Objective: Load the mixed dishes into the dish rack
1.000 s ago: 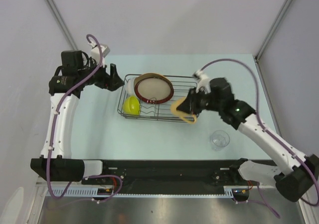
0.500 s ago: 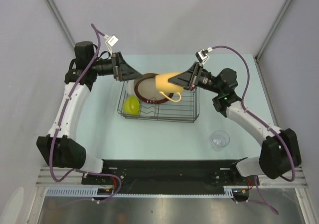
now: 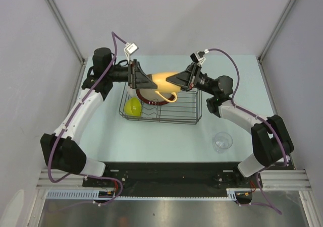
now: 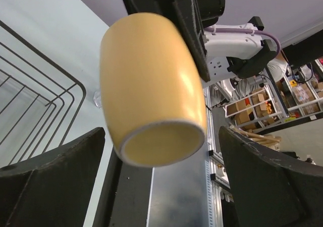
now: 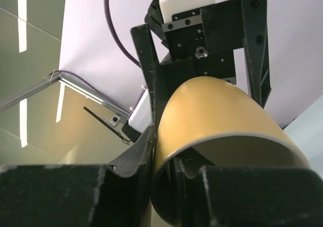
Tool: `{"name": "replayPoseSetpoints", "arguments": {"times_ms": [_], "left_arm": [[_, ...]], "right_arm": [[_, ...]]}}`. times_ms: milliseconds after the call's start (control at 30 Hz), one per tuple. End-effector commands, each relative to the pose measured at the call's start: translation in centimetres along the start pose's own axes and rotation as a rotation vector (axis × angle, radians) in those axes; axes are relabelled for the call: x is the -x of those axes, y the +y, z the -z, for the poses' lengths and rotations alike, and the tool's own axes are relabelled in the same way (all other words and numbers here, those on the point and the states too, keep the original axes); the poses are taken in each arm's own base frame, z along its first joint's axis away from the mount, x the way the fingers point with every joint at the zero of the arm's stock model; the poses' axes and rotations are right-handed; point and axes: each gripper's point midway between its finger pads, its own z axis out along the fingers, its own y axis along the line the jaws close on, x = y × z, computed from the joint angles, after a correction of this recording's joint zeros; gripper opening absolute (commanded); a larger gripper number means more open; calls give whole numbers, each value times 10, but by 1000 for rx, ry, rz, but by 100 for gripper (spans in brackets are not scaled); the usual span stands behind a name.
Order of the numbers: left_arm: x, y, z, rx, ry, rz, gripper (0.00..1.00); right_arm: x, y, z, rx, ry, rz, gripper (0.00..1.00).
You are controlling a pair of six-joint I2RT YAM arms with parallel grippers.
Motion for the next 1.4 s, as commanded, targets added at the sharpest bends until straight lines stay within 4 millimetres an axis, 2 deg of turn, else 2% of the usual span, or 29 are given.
{"name": "replayPoseSetpoints", "arguments": {"times_ms": [0, 267, 400, 467, 667, 767, 833, 867, 933, 967, 1033, 1067, 1133, 1167, 1233, 1300, 1367], "left_arm": [[10, -25, -2, -47, 0, -79, 100], [5, -21, -8, -40, 7, -70, 99], [7, -18, -11, -28, 8, -70, 98], [8, -18, -14, -21, 12, -81, 97], [9, -8, -24, 18, 27, -94, 90], [10, -5, -28, 30, 32, -105, 75], [10, -5, -30, 28, 37, -107, 69], [10, -3, -30, 34, 38, -107, 56], [10, -2, -31, 41, 38, -109, 38], [11, -2, -31, 45, 39, -114, 20], [12, -2, -30, 53, 41, -115, 7], [12, -3, -30, 55, 44, -124, 0], [16, -8, -29, 60, 40, -147, 0], [15, -7, -28, 66, 47, -150, 0], [17, -10, -27, 77, 48, -168, 0], [18, -11, -25, 92, 54, -191, 0], [19, -9, -22, 125, 56, -219, 0]], "right_arm": [[1, 38, -7, 150, -33, 78, 0], [4, 23, -11, 165, -58, 55, 0], [-4, 14, -18, 175, -50, 24, 0], [-5, 16, -19, 193, -56, 22, 0], [-11, 11, -23, 195, -48, 8, 0], [-10, 12, -23, 198, -55, 13, 0], [-10, 12, -23, 198, -55, 12, 0], [-11, 10, -24, 195, -50, 5, 0], [-13, 11, -23, 199, -45, 11, 0], [-12, 11, -23, 198, -43, 12, 0], [-11, 9, -22, 190, -42, 5, 0], [-10, 9, -21, 181, -37, 5, 7], [-5, 5, -17, 154, -34, 0, 20], [-5, 3, -16, 143, -30, 0, 32], [3, 0, -11, 99, -33, 2, 41], [9, 2, -5, 73, -34, 25, 55], [19, -3, 4, 19, -39, 27, 57]]}}
